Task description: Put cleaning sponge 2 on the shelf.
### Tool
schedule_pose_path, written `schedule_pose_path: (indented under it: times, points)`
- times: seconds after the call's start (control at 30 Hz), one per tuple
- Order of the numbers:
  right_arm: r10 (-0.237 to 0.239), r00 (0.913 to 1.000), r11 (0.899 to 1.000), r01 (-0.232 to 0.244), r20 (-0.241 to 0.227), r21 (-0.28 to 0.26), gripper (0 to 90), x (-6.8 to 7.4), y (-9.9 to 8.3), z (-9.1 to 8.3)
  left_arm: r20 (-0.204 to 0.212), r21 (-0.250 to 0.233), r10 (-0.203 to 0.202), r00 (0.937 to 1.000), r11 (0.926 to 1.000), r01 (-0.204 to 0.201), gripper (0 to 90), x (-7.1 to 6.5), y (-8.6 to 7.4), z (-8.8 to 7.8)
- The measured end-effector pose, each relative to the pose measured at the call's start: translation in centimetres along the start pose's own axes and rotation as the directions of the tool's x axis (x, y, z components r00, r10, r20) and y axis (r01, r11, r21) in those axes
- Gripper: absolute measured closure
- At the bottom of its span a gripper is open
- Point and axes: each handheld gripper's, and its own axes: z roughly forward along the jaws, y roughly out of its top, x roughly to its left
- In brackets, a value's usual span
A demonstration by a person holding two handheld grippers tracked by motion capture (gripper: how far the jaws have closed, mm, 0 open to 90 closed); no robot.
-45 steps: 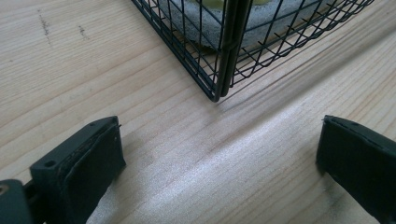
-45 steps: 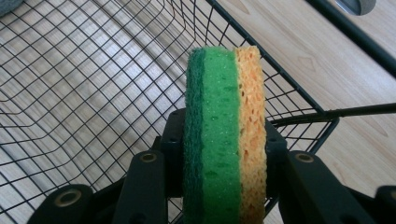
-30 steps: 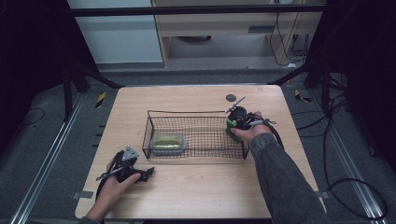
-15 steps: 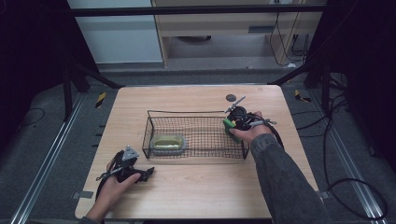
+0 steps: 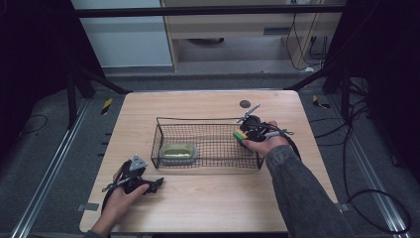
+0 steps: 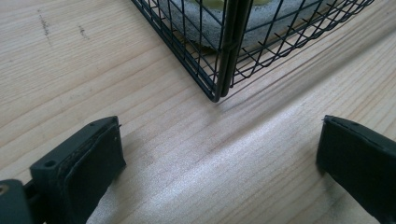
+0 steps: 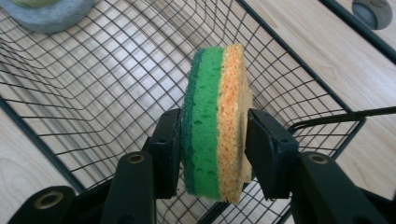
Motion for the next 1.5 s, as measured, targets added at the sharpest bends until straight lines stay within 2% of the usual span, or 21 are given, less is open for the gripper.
schedule_pose_path:
  times: [0.33,0.43,0.6,0.67,0.7,0.8,1.07,1.2,1.23,1.27,1.5]
  points:
    - [0.025,0.9980,1.000,-0.026,-0.058,-0.013,43.7,0.7,-0.2,0.2,-0.001,0.001,0.000,1.0000,1.0000,0.000,0.0,0.0,0.0,0.0]
    - [0.026,0.9977,1.000,-0.027,-0.062,-0.005,39.7,0.9,0.0,0.6,-0.002,0.001,0.000,1.0000,1.0000,0.000,0.0,0.0,0.0,0.0]
    - [0.030,0.9972,0.999,-0.031,-0.068,-0.020,32.6,1.3,0.6,0.8,0.000,0.001,0.001,1.0000,1.0000,-0.001,0.0,0.0,0.0,0.0]
    - [0.033,0.9975,0.999,-0.035,-0.063,-0.027,29.5,1.5,0.9,0.8,0.000,0.001,0.001,1.0000,1.0000,-0.001,0.0,0.0,0.0,0.0]
    - [0.029,0.9981,0.998,-0.031,-0.054,-0.051,27.9,1.6,1.1,0.6,0.001,0.001,0.002,1.0000,1.0000,-0.002,0.0,0.1,0.0,0.0]
    - [0.037,0.9984,0.997,-0.040,-0.043,-0.073,25.2,1.7,1.2,0.2,0.002,0.001,0.001,1.0000,1.0000,-0.001,0.0,0.1,0.0,0.0]
    - [0.060,0.9981,0.988,-0.058,0.011,-0.141,13.3,0.9,0.3,-1.8,0.002,0.001,-0.001,1.0000,1.0000,0.001,0.0,0.0,0.0,0.1]
    - [0.093,0.9945,0.980,-0.083,0.047,-0.181,9.1,0.1,-0.5,-2.8,0.002,0.000,-0.001,1.0000,1.0000,0.001,0.0,0.0,0.0,0.1]
    - [0.115,0.9915,0.973,-0.100,0.062,-0.206,7.5,-0.4,-1.0,-3.4,0.002,0.001,-0.001,1.0000,1.0000,0.001,0.0,0.0,0.0,0.1]
    - [0.115,0.9915,0.973,-0.100,0.062,-0.206,7.5,-0.4,-1.0,-3.4,0.002,0.001,-0.001,1.0000,1.0000,0.001,0.0,0.0,0.0,0.1]
    - [0.169,0.9811,0.956,-0.139,0.095,-0.257,6.6,-1.6,-3.0,-5.0,0.002,0.001,-0.001,1.0000,1.0000,0.001,0.0,0.0,0.0,0.1]
